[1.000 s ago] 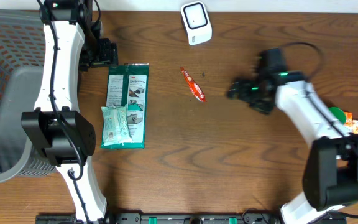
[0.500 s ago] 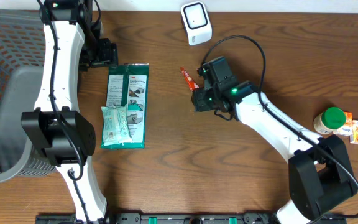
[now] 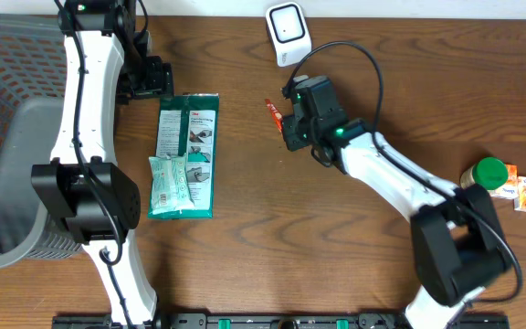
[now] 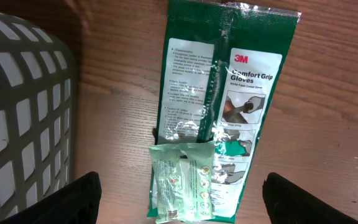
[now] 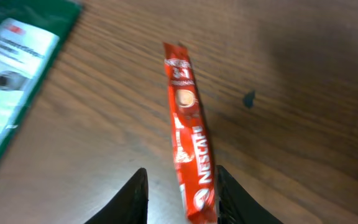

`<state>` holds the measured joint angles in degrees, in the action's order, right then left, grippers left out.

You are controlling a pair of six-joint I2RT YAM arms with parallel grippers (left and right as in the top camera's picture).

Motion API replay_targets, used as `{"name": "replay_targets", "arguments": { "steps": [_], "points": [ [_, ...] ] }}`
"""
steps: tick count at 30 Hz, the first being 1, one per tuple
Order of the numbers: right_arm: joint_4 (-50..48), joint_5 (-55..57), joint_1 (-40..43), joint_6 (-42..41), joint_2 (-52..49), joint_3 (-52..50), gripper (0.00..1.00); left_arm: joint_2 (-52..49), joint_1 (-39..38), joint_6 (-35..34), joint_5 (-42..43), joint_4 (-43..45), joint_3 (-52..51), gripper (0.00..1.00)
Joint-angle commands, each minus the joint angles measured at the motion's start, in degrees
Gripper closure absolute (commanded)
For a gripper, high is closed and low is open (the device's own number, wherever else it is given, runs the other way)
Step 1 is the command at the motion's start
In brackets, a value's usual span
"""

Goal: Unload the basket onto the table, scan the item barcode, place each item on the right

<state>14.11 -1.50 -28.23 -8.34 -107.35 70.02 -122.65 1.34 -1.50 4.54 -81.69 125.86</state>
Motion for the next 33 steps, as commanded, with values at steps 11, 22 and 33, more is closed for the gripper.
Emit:
{"name": "replay_targets", "arguments": {
  "steps": [11, 22, 33],
  "points": [
    [-3.9, 1.8, 0.9, 1.3, -10.2, -0.1, 0.81, 2.1, 0.2, -0.1, -0.3, -0.3, -0.1, 0.16],
    [-1.8, 1.5, 0.8, 1.4, -10.3, -0.1, 0.99, 2.1, 0.2, -0.1, -0.3, -0.3, -0.1, 0.16],
    [9.4, -6.3, 2.3, -1.4, 11.7, 0.9, 0.99, 2.1, 0.2, -0.1, -0.3, -0.3, -0.1, 0.16]
  ]
}}
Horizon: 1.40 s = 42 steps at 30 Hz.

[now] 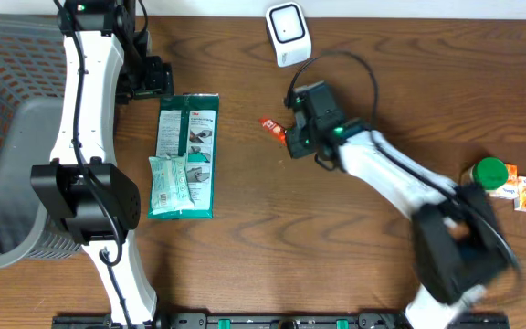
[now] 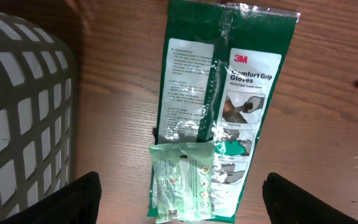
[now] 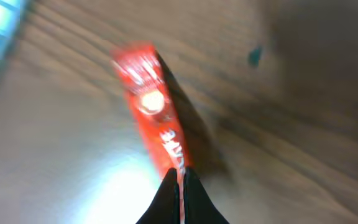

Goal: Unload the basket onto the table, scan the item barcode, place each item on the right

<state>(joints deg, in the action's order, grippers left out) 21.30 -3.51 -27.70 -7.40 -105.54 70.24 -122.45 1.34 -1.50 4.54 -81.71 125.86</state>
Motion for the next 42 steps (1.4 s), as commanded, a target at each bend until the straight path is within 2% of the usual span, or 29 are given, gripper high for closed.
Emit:
{"name": "replay_targets", "arguments": {
  "steps": [1, 5, 7, 11, 14, 18, 22, 27, 30, 38, 42],
  "points": [
    [4.9, -6.6, 2.7, -3.9, 12.4, 0.7, 0.99, 1.9, 0.2, -0.1, -0.3, -0.3, -0.1, 0.16],
    [14.8, -18.8, 9.1, -4.7, 18.1, 0.7, 0.99, 1.9, 0.2, -0.1, -0.3, -0.3, -0.1, 0.16],
    [17.9, -22.5, 12.9, -2.1, 18.6, 0.7, 0.99, 1.9, 0.2, -0.1, -0.3, -0.3, -0.1, 0.16],
    [21.6, -22.8, 17.7, 7.8, 17.1, 0.5, 0.64, 1.9, 0.2, -0.1, -0.3, -0.3, -0.1, 0.16],
    [21.9, -22.6, 16.7, 11.5, 14.1, 0.3, 0.59, 1.9, 0.2, -0.1, -0.3, -0.3, -0.1, 0.16],
    [19.3, -21.1, 12.5, 13.8, 8.9, 0.3, 0.59, 1.9, 0.2, -0.1, -0.3, -0.3, -0.1, 0.16],
    [14.1, -9.6, 5.7, 13.9, 0.7, 0.3, 0.58, 1.9, 0.2, -0.1, -0.3, -0.3, -0.1, 0.16],
    [8.4, -4.7, 1.6, 13.9, -6.3, 0.3, 0.57, 1.9, 0.2, -0.1, -0.3, -0.3, -0.1, 0.16],
    [7.8, -4.2, 0.9, 13.8, -9.0, 0.3, 0.62, 1.9, 0.2, -0.1, -0.3, -0.3, -0.1, 0.16],
    [7.7, -2.9, 1.8, 11.8, -9.8, 0.4, 0.64, 1.9, 0.2, -0.1, -0.3, -0.3, -0.1, 0.16],
    [8.5, -9.6, 1.8, 10.9, -7.6, 3.0, 0.63, 1.9, 0.2, -0.1, -0.3, -0.3, -0.1, 0.16]
  ]
}}
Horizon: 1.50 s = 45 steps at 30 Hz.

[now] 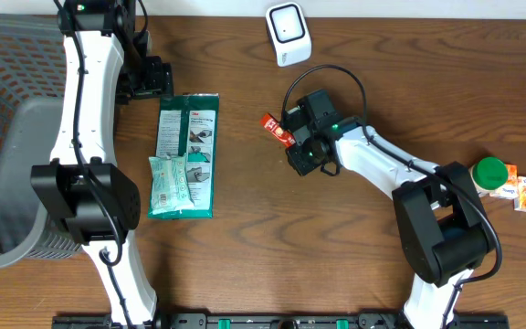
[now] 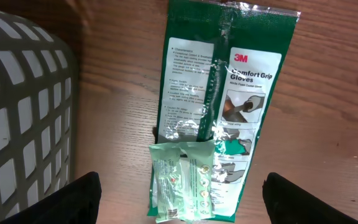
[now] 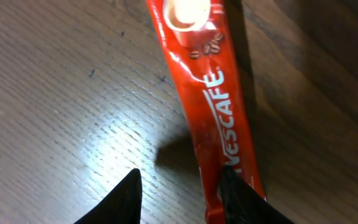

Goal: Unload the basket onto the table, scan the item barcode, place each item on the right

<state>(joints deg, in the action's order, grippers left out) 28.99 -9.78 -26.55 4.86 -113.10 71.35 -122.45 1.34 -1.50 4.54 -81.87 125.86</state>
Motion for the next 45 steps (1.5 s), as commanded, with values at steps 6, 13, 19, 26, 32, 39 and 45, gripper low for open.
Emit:
{"name": "replay_targets", "arguments": {
  "steps": [6, 13, 19, 26, 32, 39, 45],
  "points": [
    [1.9, 2.0, 0.7, -1.4, 6.8, 3.4, 0.57, 1.9, 0.2, -0.1, -0.3, -0.1, -0.1, 0.16],
    [1.2, 5.2, 0.6, -1.4, 2.9, 1.5, 0.58, 1.9, 0.2, -0.1, -0.3, -0.1, -0.1, 0.16],
    [1.2, 5.2, 0.6, -1.4, -4.4, 1.2, 0.62, 1.9, 0.2, -0.1, -0.3, -0.1, -0.1, 0.16],
    [1.9, 5.2, 0.6, -2.5, -5.6, 1.5, 0.98, 1.9, 0.2, -0.1, -0.3, -0.1, -0.1, 0.16],
    [6.7, 4.9, 0.8, -7.6, 3.8, 3.2, 0.99, 1.9, 0.2, -0.1, -0.3, -0.1, -0.1, 0.16],
    [14.5, -16.3, 6.2, -10.6, 17.8, 3.3, 0.99, 1.9, 0.2, -0.1, -0.3, -0.1, -0.1, 0.16],
    [23.0, -36.5, 16.2, -6.9, 20.9, 3.3, 0.99, 1.9, 0.2, -0.1, -0.3, -0.1, -0.1, 0.16]
  ]
}}
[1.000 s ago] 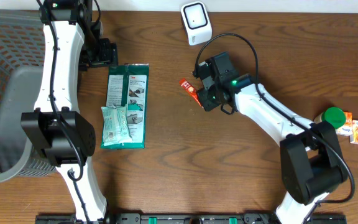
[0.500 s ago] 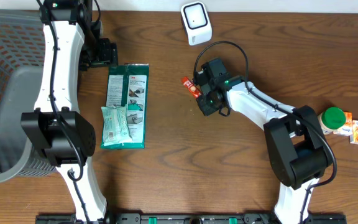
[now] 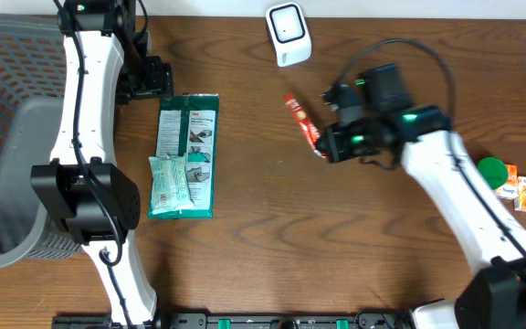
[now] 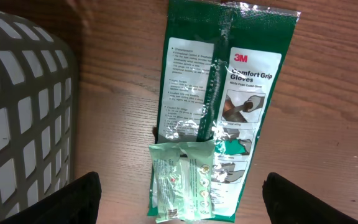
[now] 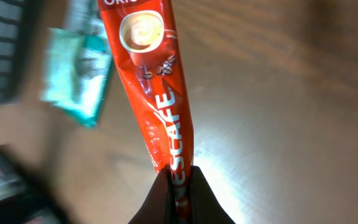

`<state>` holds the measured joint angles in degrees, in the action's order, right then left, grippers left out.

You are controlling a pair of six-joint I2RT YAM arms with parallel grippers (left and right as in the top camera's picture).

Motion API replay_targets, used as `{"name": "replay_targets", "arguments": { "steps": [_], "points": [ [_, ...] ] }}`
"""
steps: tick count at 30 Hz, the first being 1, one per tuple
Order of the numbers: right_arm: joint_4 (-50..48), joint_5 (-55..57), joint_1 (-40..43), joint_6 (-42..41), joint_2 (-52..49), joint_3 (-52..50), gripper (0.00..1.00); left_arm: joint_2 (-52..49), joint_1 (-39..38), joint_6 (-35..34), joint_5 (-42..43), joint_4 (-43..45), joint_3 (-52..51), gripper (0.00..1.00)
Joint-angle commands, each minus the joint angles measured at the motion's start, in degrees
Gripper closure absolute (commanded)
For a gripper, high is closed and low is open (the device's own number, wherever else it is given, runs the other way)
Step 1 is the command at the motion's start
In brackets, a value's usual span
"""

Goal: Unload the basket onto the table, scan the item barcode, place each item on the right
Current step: 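Carry the sachet up toward the white scanner with the right gripper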

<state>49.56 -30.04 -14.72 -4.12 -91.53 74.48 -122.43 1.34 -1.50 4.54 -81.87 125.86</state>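
A red Nescafe sachet (image 3: 303,122) hangs above the table, pinched at its lower end by my right gripper (image 5: 180,190), which is shut on it. The sachet (image 5: 156,93) fills the middle of the right wrist view, label side facing the camera. The white barcode scanner (image 3: 288,33) stands at the back of the table, behind the sachet. My left gripper (image 4: 179,205) is open, hovering over a green 3M gloves pack (image 4: 222,93) with a small pale green packet (image 4: 188,183) lying on its near end.
A grey mesh basket (image 3: 12,137) takes up the left side of the table. A green-capped jar (image 3: 488,174) and small orange boxes (image 3: 524,192) sit at the right edge. The gloves pack (image 3: 188,146) lies left of centre.
My right gripper was open around the sachet lying on the table. Now it is shut on the sachet's end and holds it off the table, further right. The left arm has not moved.
The sachet sat between my right gripper's open fingers, then the fingers were shut on it and it lay further left. After that the gripper was open around it on the table. Now it is gripped and lifted. The left gripper stayed open over the gloves pack.
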Motion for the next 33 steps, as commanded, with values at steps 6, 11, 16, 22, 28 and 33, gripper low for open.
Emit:
{"name": "replay_targets", "arguments": {
  "steps": [6, 11, 16, 22, 28, 33],
  "points": [
    [11.9, -34.4, 12.9, 14.7, -1.3, 0.1, 0.99, 1.9, 0.2, -0.1, -0.3, -0.1, -0.1, 0.16],
    [14.8, -40.6, 17.2, 17.9, -1.3, 0.1, 0.99, 1.9, 0.2, -0.1, -0.3, -0.1, -0.1, 0.16],
    [16.7, -43.7, 17.8, 19.5, -1.3, 0.1, 0.99, 1.9, 0.2, -0.1, -0.3, -0.1, -0.1, 0.16],
    [18.1, -45.9, 17.8, 19.6, -1.3, 0.1, 0.99, 1.9, 0.2, -0.1, -0.3, -0.1, -0.1, 0.16],
    [18.8, -58.8, 17.8, 19.4, -1.3, 0.1, 0.99, 1.9, 0.2, -0.1, -0.3, -0.1, -0.1, 0.16],
    [18.4, -59.4, 17.8, 17.5, -1.3, 0.1, 0.99, 1.9, 0.2, -0.1, -0.3, -0.1, -0.1, 0.16]
  ]
}}
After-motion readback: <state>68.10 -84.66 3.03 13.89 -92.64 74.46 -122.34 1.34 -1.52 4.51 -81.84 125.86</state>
